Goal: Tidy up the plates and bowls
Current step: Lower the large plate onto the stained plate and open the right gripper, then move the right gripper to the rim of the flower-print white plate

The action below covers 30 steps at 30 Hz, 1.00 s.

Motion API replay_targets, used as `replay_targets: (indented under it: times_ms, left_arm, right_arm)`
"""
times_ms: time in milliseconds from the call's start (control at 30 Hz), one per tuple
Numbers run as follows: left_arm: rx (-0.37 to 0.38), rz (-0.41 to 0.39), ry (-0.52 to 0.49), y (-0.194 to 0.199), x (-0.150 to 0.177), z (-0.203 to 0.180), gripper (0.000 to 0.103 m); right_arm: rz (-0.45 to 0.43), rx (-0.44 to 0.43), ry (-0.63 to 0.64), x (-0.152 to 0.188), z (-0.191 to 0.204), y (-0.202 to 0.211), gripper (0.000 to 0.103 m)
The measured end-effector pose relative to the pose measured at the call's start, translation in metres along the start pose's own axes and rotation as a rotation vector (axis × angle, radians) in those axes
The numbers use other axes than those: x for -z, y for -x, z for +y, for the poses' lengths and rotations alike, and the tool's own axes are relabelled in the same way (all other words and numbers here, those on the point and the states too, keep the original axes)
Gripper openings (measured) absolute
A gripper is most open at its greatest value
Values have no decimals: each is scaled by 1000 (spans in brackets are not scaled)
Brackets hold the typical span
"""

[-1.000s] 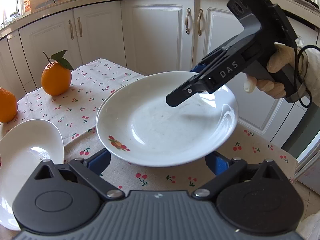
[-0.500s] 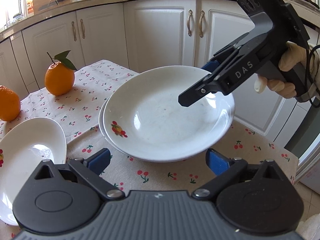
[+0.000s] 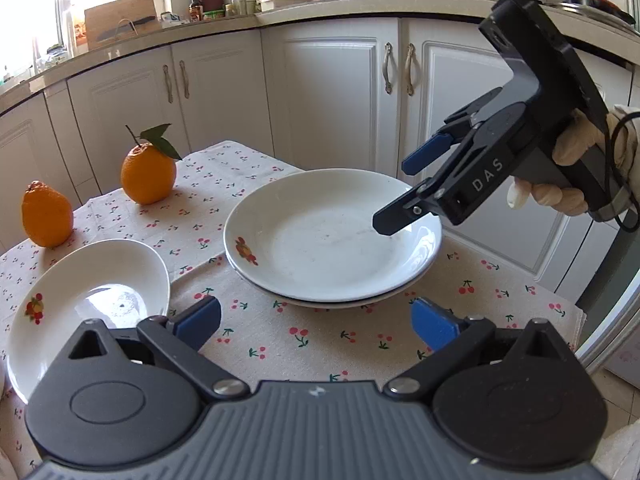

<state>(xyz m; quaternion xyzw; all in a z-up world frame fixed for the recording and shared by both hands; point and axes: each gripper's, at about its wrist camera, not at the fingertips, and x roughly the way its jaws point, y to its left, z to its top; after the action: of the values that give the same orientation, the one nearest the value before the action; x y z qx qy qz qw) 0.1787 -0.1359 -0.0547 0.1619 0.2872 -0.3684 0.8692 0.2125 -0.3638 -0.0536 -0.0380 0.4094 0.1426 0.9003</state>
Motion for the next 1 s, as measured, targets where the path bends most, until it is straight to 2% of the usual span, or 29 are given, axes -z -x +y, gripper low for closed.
replay_targets:
  times_ms: [233,500,633,767,1000]
  left_arm:
    - [-80,-27,103,27,13,8,102]
    - [-297,-17,205,38,38,28,102]
    - [-356,17,281,35,49,49,102]
    - [-395,53,329,27,57,64,102]
    - [-414,109,387,7,65,83,103]
  right_arm:
    - [-75,6,-16,11,35,22,103]
    - [-154,22,-44,30,80,35,103]
    - [-152,7,-32,29,90,36,103]
    - [-150,13,-12,26,94,37,103]
    - [-142,-18,23,16,97,33,103]
